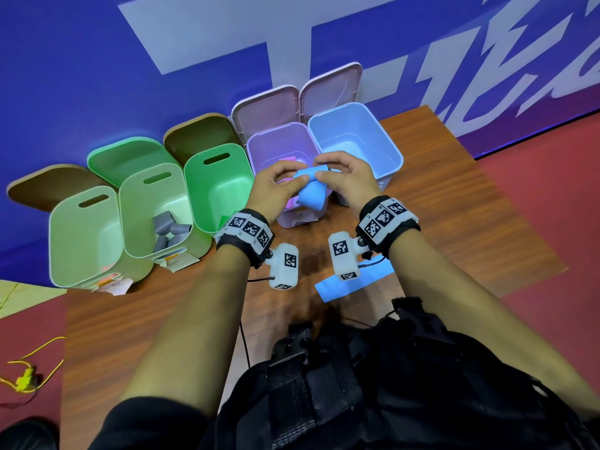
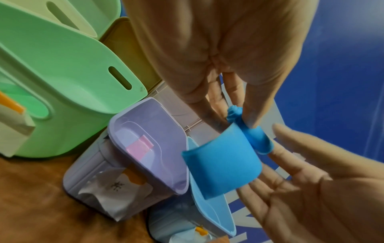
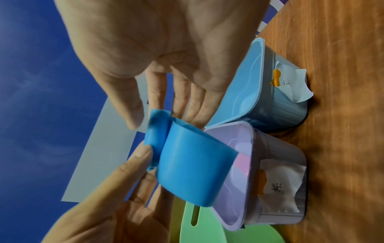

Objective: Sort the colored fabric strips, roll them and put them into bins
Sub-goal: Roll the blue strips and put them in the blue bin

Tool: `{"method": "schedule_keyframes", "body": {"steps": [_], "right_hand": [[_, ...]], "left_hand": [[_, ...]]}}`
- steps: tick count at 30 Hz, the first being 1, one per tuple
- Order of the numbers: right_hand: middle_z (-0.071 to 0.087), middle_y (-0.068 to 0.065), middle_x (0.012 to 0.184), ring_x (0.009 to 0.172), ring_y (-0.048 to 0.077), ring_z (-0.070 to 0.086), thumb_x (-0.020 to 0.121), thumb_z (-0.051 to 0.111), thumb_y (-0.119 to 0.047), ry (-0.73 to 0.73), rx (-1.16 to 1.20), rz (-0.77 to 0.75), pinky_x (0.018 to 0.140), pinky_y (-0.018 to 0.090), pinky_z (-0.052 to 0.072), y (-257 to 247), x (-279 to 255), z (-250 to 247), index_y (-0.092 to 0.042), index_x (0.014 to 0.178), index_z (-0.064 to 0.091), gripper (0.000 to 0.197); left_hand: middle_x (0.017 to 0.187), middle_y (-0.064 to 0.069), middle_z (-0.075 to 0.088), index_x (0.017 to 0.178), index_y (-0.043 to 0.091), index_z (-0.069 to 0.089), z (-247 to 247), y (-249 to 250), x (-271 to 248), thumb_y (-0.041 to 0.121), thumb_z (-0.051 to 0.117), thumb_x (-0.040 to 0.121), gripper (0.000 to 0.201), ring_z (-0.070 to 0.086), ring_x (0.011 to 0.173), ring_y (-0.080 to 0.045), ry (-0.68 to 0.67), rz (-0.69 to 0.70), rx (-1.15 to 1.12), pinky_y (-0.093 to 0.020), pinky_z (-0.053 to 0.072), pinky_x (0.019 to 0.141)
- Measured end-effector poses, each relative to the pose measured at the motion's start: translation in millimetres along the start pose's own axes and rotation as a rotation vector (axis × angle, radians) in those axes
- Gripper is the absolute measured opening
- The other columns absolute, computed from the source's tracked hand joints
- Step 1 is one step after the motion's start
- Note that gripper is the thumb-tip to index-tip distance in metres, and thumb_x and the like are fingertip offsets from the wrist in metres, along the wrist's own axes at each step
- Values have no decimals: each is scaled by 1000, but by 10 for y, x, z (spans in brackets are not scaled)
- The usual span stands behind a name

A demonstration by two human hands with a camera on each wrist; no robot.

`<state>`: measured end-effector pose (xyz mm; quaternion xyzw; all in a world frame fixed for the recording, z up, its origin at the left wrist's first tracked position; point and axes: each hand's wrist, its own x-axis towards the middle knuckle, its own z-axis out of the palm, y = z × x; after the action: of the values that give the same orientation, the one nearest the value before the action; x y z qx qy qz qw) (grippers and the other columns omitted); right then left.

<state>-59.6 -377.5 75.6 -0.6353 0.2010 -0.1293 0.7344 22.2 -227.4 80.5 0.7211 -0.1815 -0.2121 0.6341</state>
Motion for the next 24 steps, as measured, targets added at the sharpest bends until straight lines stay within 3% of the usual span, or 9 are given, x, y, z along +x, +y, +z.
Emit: {"method": "schedule_keyframes", "body": {"steps": [2, 4, 8, 10, 12, 16, 18, 20, 24], "right_hand": [[69, 9, 97, 94, 21, 67, 88, 70, -9, 9, 23, 33, 92, 37, 56, -19, -7, -8, -15, 100, 71, 14], [67, 11, 95, 90, 22, 68, 92, 66, -6, 0, 34, 47, 88, 38, 57, -19, -14, -29, -15, 100, 69, 12], [70, 9, 94, 86, 20, 67, 84, 71, -9, 14, -12, -3, 78, 32, 54, -20, -13, -57, -25, 92, 74, 18], [71, 9, 96, 88, 20, 67, 82, 70, -5, 11, -34, -15, 80, 33, 55, -9, -18, -67, -24, 92, 74, 22], [71, 8, 99, 91, 19, 66, 80, 69, -3, 0, -47, -21, 83, 33, 56, 0, -28, -77, -22, 94, 74, 24], [68, 7, 100, 96, 21, 67, 91, 68, -9, 0, 57, 64, 86, 34, 59, -26, -57, -22, -11, 107, 70, 17], [65, 10, 102, 94, 21, 67, 96, 63, -10, 8, 70, 94, 80, 30, 59, -31, -63, 10, -7, 110, 67, 15], [66, 15, 102, 91, 23, 68, 96, 62, -6, 9, 72, 89, 82, 34, 60, -20, -57, 17, -6, 109, 67, 14], [70, 14, 97, 89, 23, 69, 91, 65, 1, 5, 67, 51, 83, 35, 58, 2, -31, 1, -11, 102, 70, 18]], "left_hand": [[103, -4, 69, 98, 14, 71, 12, 15, 11, 4, 74, 84, 18, 64, 96, -12, 0, 17, 8, -29, 55, 89], [105, -5, 68, 101, 9, 70, 37, 25, 16, 1, 73, 83, 21, 63, 97, -10, 7, 30, 19, -23, 53, 87], [101, -17, 70, 104, 7, 68, 80, 0, 32, 8, 72, 88, 16, 68, 95, -22, 6, -37, -40, -34, 57, 88], [90, -14, 69, 99, 7, 67, 97, 2, 27, 8, 69, 91, 8, 68, 83, -17, 10, -52, -27, -31, 57, 82], [88, -9, 68, 96, 9, 67, 84, -16, 44, 7, 69, 90, 7, 65, 81, -13, 9, -28, 15, -28, 56, 78], [95, -2, 69, 92, 17, 70, 32, -26, 41, 7, 76, 83, 15, 64, 92, -16, 2, -10, 13, -37, 56, 89], [97, 2, 67, 95, 12, 69, 29, -21, 27, 3, 75, 82, 17, 64, 90, -7, 3, 9, 18, -28, 54, 87], [98, -1, 66, 102, 5, 67, 36, -11, 10, 0, 73, 84, 20, 64, 85, -2, 11, 11, 17, -22, 53, 83], [95, -11, 69, 105, 6, 65, 27, -64, 16, 9, 69, 91, 15, 67, 90, -19, -1, -77, -33, -37, 57, 88]]}}
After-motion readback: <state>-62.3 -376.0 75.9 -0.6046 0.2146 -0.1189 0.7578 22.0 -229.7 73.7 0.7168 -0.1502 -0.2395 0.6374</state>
